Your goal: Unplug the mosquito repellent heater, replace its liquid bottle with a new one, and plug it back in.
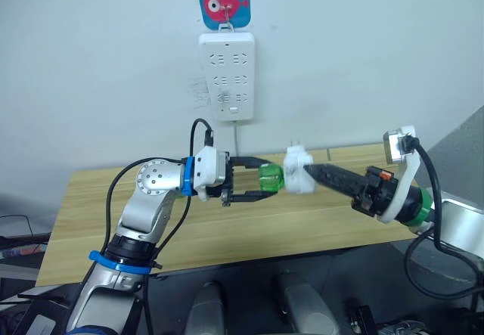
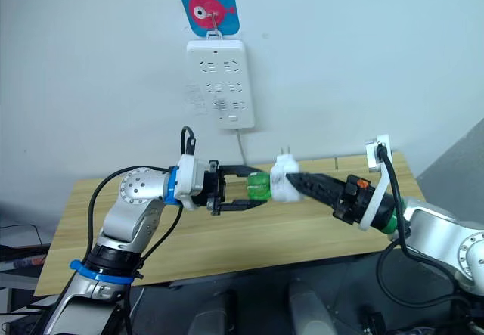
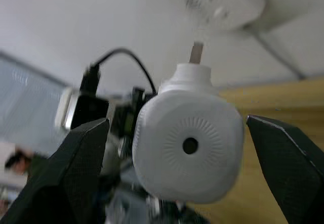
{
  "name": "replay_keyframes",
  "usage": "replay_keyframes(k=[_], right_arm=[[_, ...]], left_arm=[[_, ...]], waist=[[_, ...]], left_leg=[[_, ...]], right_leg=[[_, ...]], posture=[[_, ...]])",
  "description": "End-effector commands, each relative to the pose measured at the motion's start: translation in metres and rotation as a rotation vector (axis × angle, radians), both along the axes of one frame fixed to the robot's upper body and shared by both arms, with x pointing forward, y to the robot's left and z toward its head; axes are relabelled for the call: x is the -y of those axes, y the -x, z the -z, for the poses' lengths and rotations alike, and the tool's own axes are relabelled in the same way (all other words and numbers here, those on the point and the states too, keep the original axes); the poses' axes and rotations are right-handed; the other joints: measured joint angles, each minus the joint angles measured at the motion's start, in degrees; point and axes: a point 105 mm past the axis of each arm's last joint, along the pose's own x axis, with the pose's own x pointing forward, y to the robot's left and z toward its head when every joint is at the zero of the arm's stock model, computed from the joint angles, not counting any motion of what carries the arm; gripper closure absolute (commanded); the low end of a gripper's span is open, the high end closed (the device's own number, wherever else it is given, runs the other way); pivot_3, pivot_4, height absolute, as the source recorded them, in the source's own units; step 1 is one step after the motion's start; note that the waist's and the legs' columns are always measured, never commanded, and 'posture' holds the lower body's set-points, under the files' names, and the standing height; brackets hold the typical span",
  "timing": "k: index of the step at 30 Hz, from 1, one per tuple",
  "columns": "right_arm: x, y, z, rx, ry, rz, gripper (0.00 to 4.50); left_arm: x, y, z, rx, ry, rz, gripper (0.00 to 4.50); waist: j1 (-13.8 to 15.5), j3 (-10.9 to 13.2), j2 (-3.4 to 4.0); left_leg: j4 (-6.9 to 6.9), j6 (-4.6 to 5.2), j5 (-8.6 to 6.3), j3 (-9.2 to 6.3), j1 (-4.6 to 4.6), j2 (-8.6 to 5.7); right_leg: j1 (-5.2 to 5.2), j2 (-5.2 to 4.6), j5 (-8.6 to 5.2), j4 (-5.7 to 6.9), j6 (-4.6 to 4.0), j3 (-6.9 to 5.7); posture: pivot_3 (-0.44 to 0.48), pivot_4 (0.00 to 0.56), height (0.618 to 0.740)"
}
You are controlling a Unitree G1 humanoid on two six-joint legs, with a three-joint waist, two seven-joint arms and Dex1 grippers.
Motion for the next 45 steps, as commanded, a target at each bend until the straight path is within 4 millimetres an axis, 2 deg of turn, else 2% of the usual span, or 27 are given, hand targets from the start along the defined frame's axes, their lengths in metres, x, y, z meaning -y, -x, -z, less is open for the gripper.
replay_keyframes(k=[1,8,15,18,20,22,25,26,27,30,32,37,41,45], right_arm=[[-0.008,0.009,0.0,-0.024,-0.005,-0.132,0.0],[-0.016,0.02,0.009,-0.076,-0.03,-0.248,0.0],[-0.023,0.025,0.013,-0.104,-0.068,-0.296,0.0],[-0.025,0.025,0.014,-0.113,-0.067,-0.304,0.57],[-0.027,0.026,0.016,-0.12,-0.069,-0.314,1.27],[-0.029,0.027,0.016,-0.123,-0.069,-0.325,1.5],[-0.03,0.029,0.017,-0.122,-0.06,-0.336,1.5],[-0.03,0.031,0.016,-0.118,-0.051,-0.341,1.5],[-0.03,0.032,0.016,-0.114,-0.046,-0.343,1.5],[-0.03,0.035,0.016,-0.107,-0.017,-0.356,1.5],[-0.03,0.039,0.016,-0.102,0.005,-0.367,1.5],[-0.03,0.04,0.015,-0.093,0.011,-0.373,1.5],[-0.029,0.036,0.014,-0.089,0.0,-0.352,1.5],[-0.026,0.032,0.013,-0.089,-0.011,-0.327,1.5]], left_arm=[[-0.001,0.017,-0.01,0.092,0.014,0.088,2.3],[0.0,0.025,-0.006,0.11,0.014,0.111,2.3],[0.005,0.033,-0.003,0.121,0.015,0.144,2.3],[0.005,0.036,0.0,0.134,0.008,0.165,2.3],[0.006,0.038,0.001,0.149,0.005,0.182,2.3],[0.006,0.038,0.002,0.141,0.005,0.183,2.3],[0.007,0.036,0.0,0.12,0.003,0.183,2.3],[0.007,0.037,0.002,0.082,-0.029,0.196,2.3],[0.006,0.035,0.006,-0.033,-0.084,0.187,2.3],[-0.004,0.031,0.009,-0.542,-0.223,0.143,2.3],[-0.01,0.029,0.001,-0.777,-0.258,0.147,2.3],[-0.01,0.026,-0.025,-0.953,-0.225,0.168,2.3],[-0.014,0.025,-0.02,-0.86,-0.214,0.11,2.3],[-0.019,0.012,0.002,-0.429,-0.186,-0.023,1.01]], waist=[[0.5,0.0,-0.01],[2.3,0.0,-0.02],[2.4,0.0,-0.05],[2.4,0.0,-0.05],[2.4,0.0,-0.05],[2.4,0.0,-0.05],[2.4,0.0,-0.06],[2.4,0.0,-0.06],[2.4,0.1,-0.11],[2.2,0.2,-0.15],[2.2,0.2,-0.17],[2.2,0.3,-0.18],[2.2,0.3,-0.19],[2.3,0.3,-0.18]], left_leg=[[0.05,0.0,0.0,-0.01,-0.01,0.05],[0.22,0.0,-0.01,-0.01,-0.05,0.06],[0.22,0.0,-0.01,-0.04,-0.05,0.07],[0.22,0.0,-0.01,-0.03,-0.05,0.07],[0.22,0.0,-0.01,-0.03,-0.05,0.07],[0.22,0.0,-0.01,-0.03,-0.04,0.07],[0.22,0.0,-0.01,-0.03,-0.05,0.07],[0.22,0.0,-0.01,-0.03,-0.05,0.07],[0.22,0.0,-0.01,-0.03,-0.05,0.07],[0.24,0.0,-0.01,-0.14,-0.06,0.1],[0.24,0.0,-0.01,-0.19,-0.06,0.09],[0.21,0.02,-0.02,-0.18,-0.08,0.08],[0.17,0.03,-0.02,-0.19,-0.09,0.13],[0.12,0.02,-0.02,-0.14,-0.06,0.14]], right_leg=[[0.0,0.05,0.03,0.0,-0.04,0.0],[0.01,0.07,0.06,0.0,-0.05,0.01],[0.02,0.08,0.06,0.0,-0.05,-0.02],[0.02,0.08,0.06,0.0,-0.05,-0.01],[0.01,0.07,0.06,0.0,-0.05,-0.01],[0.01,0.08,0.06,0.0,-0.05,-0.01],[0.01,0.08,0.06,-0.01,-0.05,-0.02],[0.02,0.08,0.06,-0.01,-0.05,-0.02],[0.01,0.08,0.06,-0.01,-0.05,-0.01],[0.01,0.11,0.06,0.04,-0.05,-0.08],[0.01,0.12,0.05,0.04,-0.05,-0.11],[-0.01,0.15,0.04,-0.04,-0.05,-0.11],[-0.03,0.16,-0.01,-0.05,-0.13,-0.13],[-0.02,0.14,-0.03,-0.07,-0.17,-0.08]], posture=[[-0.079,0.234,0.74],[-0.067,0.237,0.74],[-0.064,0.242,0.74],[-0.064,0.242,0.74],[-0.064,0.243,0.74],[-0.065,0.244,0.74],[-0.068,0.244,0.74],[-0.069,0.244,0.74],[-0.069,0.245,0.74],[-0.066,0.243,0.74],[-0.068,0.244,0.74],[-0.071,0.246,0.74],[-0.071,0.243,0.74],[-0.066,0.239,0.74]])
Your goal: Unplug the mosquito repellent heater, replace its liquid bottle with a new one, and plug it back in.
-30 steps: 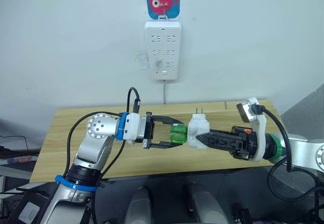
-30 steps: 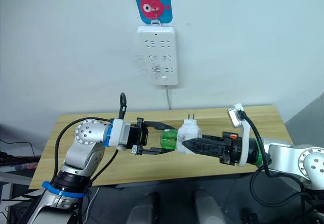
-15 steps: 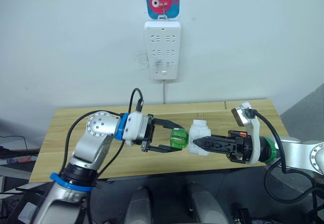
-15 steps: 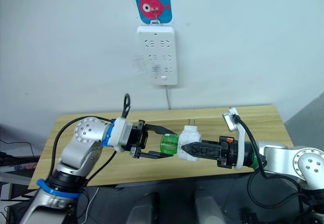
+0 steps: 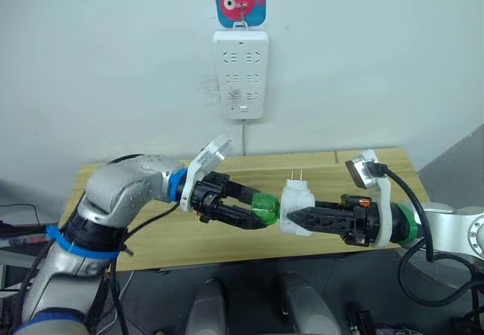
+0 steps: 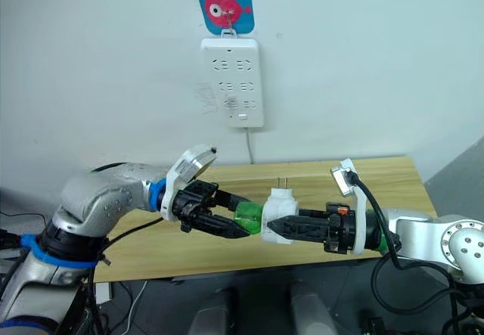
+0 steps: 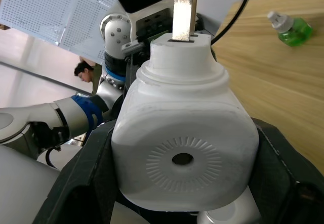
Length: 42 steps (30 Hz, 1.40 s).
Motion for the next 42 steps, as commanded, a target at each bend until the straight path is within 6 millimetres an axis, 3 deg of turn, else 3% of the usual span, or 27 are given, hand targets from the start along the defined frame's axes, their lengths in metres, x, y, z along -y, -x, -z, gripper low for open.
replay_keyframes(k=[1,2,7,15,18,22,25,28,30,32,38,41,42], right_arm=[[-0.001,0.006,-0.01,0.023,-0.039,-0.033,1.5],[-0.001,0.005,-0.01,0.021,-0.038,-0.031,1.5],[0.0,0.005,-0.01,0.021,-0.031,-0.03,1.5],[-0.003,0.005,-0.011,0.031,-0.027,-0.034,1.5],[-0.003,0.005,-0.012,0.035,-0.028,-0.034,1.5],[-0.004,0.005,-0.013,0.041,-0.028,-0.035,1.5],[-0.004,0.005,-0.013,0.044,-0.026,-0.034,1.5],[-0.003,0.005,-0.013,0.047,-0.019,-0.035,1.5],[-0.003,0.005,-0.013,0.048,-0.012,-0.044,1.5],[-0.004,0.007,-0.013,0.046,-0.004,-0.055,1.5],[-0.006,0.006,-0.013,0.047,-0.003,-0.065,1.5],[-0.006,0.005,-0.013,0.046,-0.007,-0.061,1.5],[-0.006,0.005,-0.013,0.045,-0.008,-0.058,1.5]], left_arm=[[-0.012,-0.013,0.009,0.491,0.016,-0.074,0.68],[-0.014,-0.012,0.012,0.612,0.048,-0.066,0.33],[-0.013,0.002,0.002,0.958,0.28,-0.08,0.28],[0.0,0.019,0.003,0.982,0.369,-0.031,0.28],[0.006,0.015,0.003,0.986,0.375,-0.032,0.89],[0.012,0.01,-0.004,0.987,0.393,-0.043,2.15],[0.01,0.011,-0.006,0.966,0.377,-0.024,2.24],[0.004,0.001,-0.005,0.745,0.241,-0.049,2.24],[-0.004,-0.017,-0.009,0.21,0.122,-0.178,2.24],[-0.012,-0.009,-0.018,-0.081,0.05,-0.114,2.24],[-0.015,-0.002,-0.03,-0.212,0.021,-0.074,2.24],[-0.013,-0.01,-0.026,-0.14,0.023,-0.136,2.24],[-0.013,-0.012,-0.023,-0.086,0.025,-0.151,1.89]], waist=[[0.2,0.0,0.0],[0.2,0.0,0.03],[1.3,0.0,0.02],[1.6,0.0,0.02],[1.6,0.0,0.02],[1.5,0.0,0.02],[1.5,0.0,0.01],[1.4,0.0,-0.01],[1.4,0.1,-0.08],[1.2,0.2,-0.07],[0.6,0.2,-0.08],[0.6,0.2,-0.08],[0.6,0.2,-0.08]], left_leg=[[0.01,0.0,0.0,0.01,0.0,0.01],[0.01,0.0,0.0,0.02,0.0,0.01],[0.08,0.0,0.0,0.12,-0.05,0.0],[0.12,0.0,0.0,0.17,-0.07,-0.02],[0.12,0.0,0.0,0.17,-0.06,-0.02],[0.15,0.0,0.0,0.17,-0.06,-0.02],[0.13,0.0,0.0,0.18,-0.07,-0.03],[0.11,0.0,0.0,0.15,-0.06,0.0],[0.12,0.0,0.0,0.06,-0.06,0.02],[0.15,0.0,0.0,-0.14,-0.07,0.0],[0.09,0.01,-0.01,-0.1,-0.09,-0.03],[0.04,0.01,-0.01,-0.13,-0.1,0.0],[0.03,0.01,-0.01,-0.13,-0.1,-0.01]], right_leg=[[-0.01,-0.01,0.0,-0.01,-0.01,0.0],[0.0,-0.02,0.01,-0.01,-0.02,0.0],[0.0,-0.09,0.04,-0.07,-0.04,0.05],[0.03,-0.08,0.11,-0.16,0.08,0.09],[0.03,-0.06,0.11,-0.15,0.08,0.09],[0.04,-0.05,0.12,-0.15,0.11,0.1],[0.03,-0.05,0.12,-0.16,0.11,0.11],[0.02,-0.03,0.12,-0.16,0.11,0.08],[0.03,0.01,0.12,-0.09,0.1,0.03],[0.04,0.02,0.11,0.03,0.12,-0.08],[0.02,0.03,0.08,-0.12,0.08,-0.06],[0.01,0.03,0.05,-0.12,0.03,-0.08],[0.01,0.03,0.04,-0.11,0.01,-0.08]], posture=[[-0.065,0.238,0.74],[-0.063,0.237,0.74],[-0.063,0.236,0.74],[-0.07,0.236,0.74],[-0.073,0.237,0.74],[-0.075,0.24,0.74],[-0.072,0.242,0.74],[-0.061,0.243,0.74],[-0.051,0.242,0.74],[-0.051,0.243,0.74],[-0.05,0.244,0.74],[-0.047,0.244,0.74],[-0.045,0.244,0.74]])
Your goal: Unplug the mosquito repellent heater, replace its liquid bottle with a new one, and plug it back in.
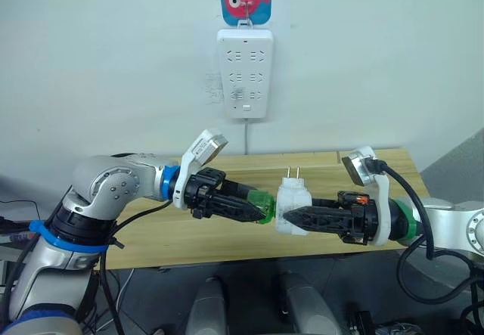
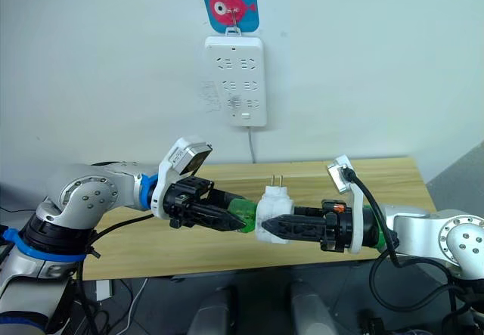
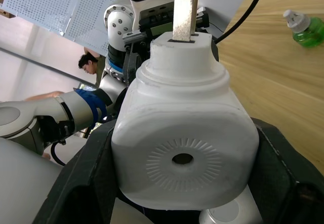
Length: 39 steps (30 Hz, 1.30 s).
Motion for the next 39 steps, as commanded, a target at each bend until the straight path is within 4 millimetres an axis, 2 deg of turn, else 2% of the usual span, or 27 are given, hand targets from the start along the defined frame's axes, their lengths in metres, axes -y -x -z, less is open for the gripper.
replay_keyframes(k=[1,5,7,11,15,18,25,28,33,34,37,39], right_arm=[[0.002,0.003,-0.004,0.008,0.002,-0.014,1.5],[0.005,-0.002,-0.005,0.004,-0.005,0.004,1.5],[0.005,-0.003,-0.005,0.003,-0.007,0.01,1.5],[0.006,-0.004,-0.004,-0.001,-0.004,0.017,1.5],[0.006,-0.004,-0.004,-0.001,-0.005,0.018,1.5],[0.005,-0.004,-0.004,-0.001,-0.005,0.015,1.5],[0.003,-0.004,-0.005,0.004,-0.007,0.012,1.5],[0.003,-0.004,-0.005,0.007,-0.008,0.012,1.5],[0.002,-0.004,-0.005,0.01,-0.01,0.018,1.5],[0.002,-0.004,-0.005,0.01,-0.011,0.019,1.5],[0.003,-0.003,-0.005,0.01,-0.006,0.016,1.5],[0.003,-0.002,-0.005,0.011,-0.002,0.014,1.5]], left_arm=[[-0.011,-0.018,-0.001,0.175,-0.01,-0.139,1.51],[-0.018,-0.017,0.018,0.474,-0.031,-0.164,0.24],[-0.022,-0.013,0.027,0.607,-0.037,-0.137,0.24],[-0.025,-0.004,0.027,0.923,0.097,-0.161,0.24],[-0.025,-0.006,0.024,1.101,0.178,-0.201,0.24],[-0.013,0.0,0.017,1.198,0.271,-0.176,0.24],[0.004,0.004,0.02,1.229,0.323,-0.102,0.24],[0.006,0.002,0.02,1.224,0.328,-0.108,0.85],[0.006,0.003,0.017,1.213,0.331,-0.102,2.23],[0.006,0.003,0.015,1.205,0.328,-0.094,2.24],[0.003,-0.002,0.019,1.04,0.211,-0.101,2.24],[-0.003,-0.009,0.021,0.697,0.093,-0.145,2.24]], waist=[[0.0,0.0,0.0],[0.0,0.0,0.02],[0.1,0.0,0.02],[1.0,0.0,0.03],[1.8,0.0,0.03],[2.2,0.0,0.03],[2.3,0.0,0.03],[2.3,0.0,0.03],[2.2,0.0,0.03],[2.2,0.0,0.03],[1.9,0.0,0.03],[1.7,0.0,0.01]], left_leg=[[0.0,0.0,0.0,0.01,0.0,0.0],[0.0,0.0,0.0,0.08,0.03,0.0],[-0.02,-0.01,0.0,0.14,0.04,0.0],[-0.03,-0.01,0.0,0.16,0.01,0.02],[-0.01,-0.01,0.0,0.2,-0.02,0.01],[0.03,0.0,0.0,0.23,-0.04,-0.02],[0.04,0.0,0.0,0.25,-0.07,0.0],[0.05,0.0,0.0,0.25,-0.07,-0.01],[0.05,0.0,0.0,0.25,-0.07,0.0],[0.05,0.0,0.0,0.25,-0.07,0.0],[0.06,0.0,0.0,0.23,-0.07,0.01],[0.05,0.0,0.0,0.2,-0.07,0.01]], right_leg=[[0.0,0.0,0.0,-0.01,0.0,0.01],[0.0,-0.03,0.0,-0.01,-0.02,0.09],[0.0,-0.04,0.0,-0.02,-0.02,0.13],[0.0,-0.09,0.0,-0.09,-0.04,0.11],[0.03,-0.13,0.05,-0.23,0.0,0.13],[0.04,-0.12,0.1,-0.28,0.06,0.16],[0.04,-0.09,0.14,-0.33,0.12,0.16],[0.05,-0.08,0.14,-0.32,0.12,0.16],[0.04,-0.08,0.14,-0.32,0.12,0.16],[0.04,-0.08,0.14,-0.32,0.12,0.16],[0.04,-0.07,0.14,-0.3,0.12,0.16],[0.04,-0.07,0.14,-0.27,0.12,0.15]], posture=[[-0.045,0.243,0.74],[-0.046,0.245,0.74],[-0.044,0.245,0.74],[-0.045,0.248,0.74],[-0.043,0.247,0.74],[-0.042,0.248,0.74],[-0.053,0.246,0.74],[-0.056,0.246,0.74],[-0.055,0.244,0.74],[-0.054,0.244,0.74],[-0.055,0.246,0.74],[-0.05,0.244,0.74]])
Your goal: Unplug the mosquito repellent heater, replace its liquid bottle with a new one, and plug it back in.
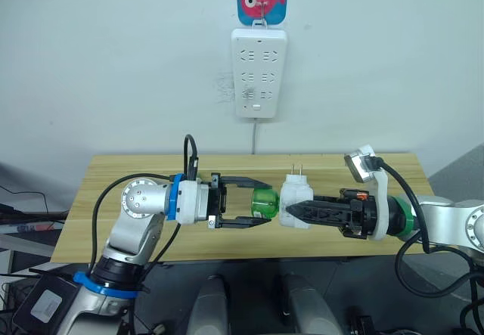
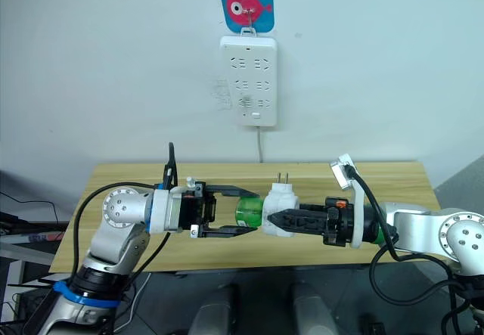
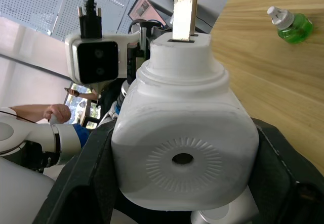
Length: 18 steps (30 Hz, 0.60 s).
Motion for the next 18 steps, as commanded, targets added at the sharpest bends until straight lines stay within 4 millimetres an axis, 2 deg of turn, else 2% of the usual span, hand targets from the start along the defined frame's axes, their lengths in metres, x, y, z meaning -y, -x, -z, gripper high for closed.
replay_keyframes(k=[1,3,5,7,13,17,18], right_arm=[[-0.003,0.009,-0.011,0.037,-0.025,-0.044,1.5],[-0.004,0.01,-0.01,0.034,-0.023,-0.05,1.5],[-0.004,0.012,-0.009,0.032,-0.018,-0.058,1.5],[-0.004,0.012,-0.009,0.033,-0.016,-0.062,1.5],[-0.005,0.011,-0.011,0.036,-0.019,-0.066,1.5],[-0.004,0.011,-0.011,0.035,-0.02,-0.067,1.5],[-0.004,0.01,-0.011,0.035,-0.021,-0.066,1.5]], left_arm=[[-0.012,-0.008,-0.003,-0.555,-0.102,-0.077,2.24],[-0.018,-0.003,-0.012,-0.848,-0.15,-0.036,2.24],[-0.025,0.001,-0.022,-0.986,-0.179,0.008,2.24],[-0.029,0.0,-0.024,-1.048,-0.2,0.003,2.24],[-0.029,-0.006,-0.021,-1.087,-0.191,-0.054,2.24],[-0.026,-0.002,-0.016,-0.976,-0.201,-0.062,2.24],[-0.027,0.0,-0.013,-0.947,-0.213,-0.059,1.52]], waist=[[-0.1,0.0,-0.02],[-0.2,0.1,0.0],[-0.6,0.1,0.03],[-0.9,0.1,0.03],[-1.0,0.1,0.04],[-0.9,0.1,0.04],[-0.9,0.1,0.04]], left_leg=[[0.0,0.0,0.0,-0.05,0.0,0.01],[0.02,0.0,0.0,-0.21,-0.03,0.01],[0.01,0.0,0.0,-0.24,-0.02,-0.02],[0.0,0.0,0.0,-0.21,-0.02,-0.04],[-0.03,0.0,0.0,-0.19,-0.02,0.0],[-0.02,0.0,0.0,-0.16,-0.02,-0.01],[-0.02,0.0,0.0,-0.15,-0.02,-0.01]], right_leg=[[0.0,0.01,0.0,0.0,0.0,-0.03],[0.0,0.02,-0.01,0.06,0.01,-0.17],[0.0,0.03,-0.01,0.07,0.01,-0.19],[0.0,0.04,-0.01,0.05,0.02,-0.17],[-0.04,0.06,-0.03,0.05,-0.02,-0.15],[-0.02,0.04,-0.03,0.04,-0.02,-0.1],[-0.03,0.04,-0.03,0.03,-0.02,-0.09]], posture=[[-0.05,0.244,0.74],[-0.042,0.241,0.74],[-0.041,0.237,0.74],[-0.04,0.236,0.74],[-0.036,0.237,0.74],[-0.034,0.241,0.74],[-0.034,0.241,0.74]])
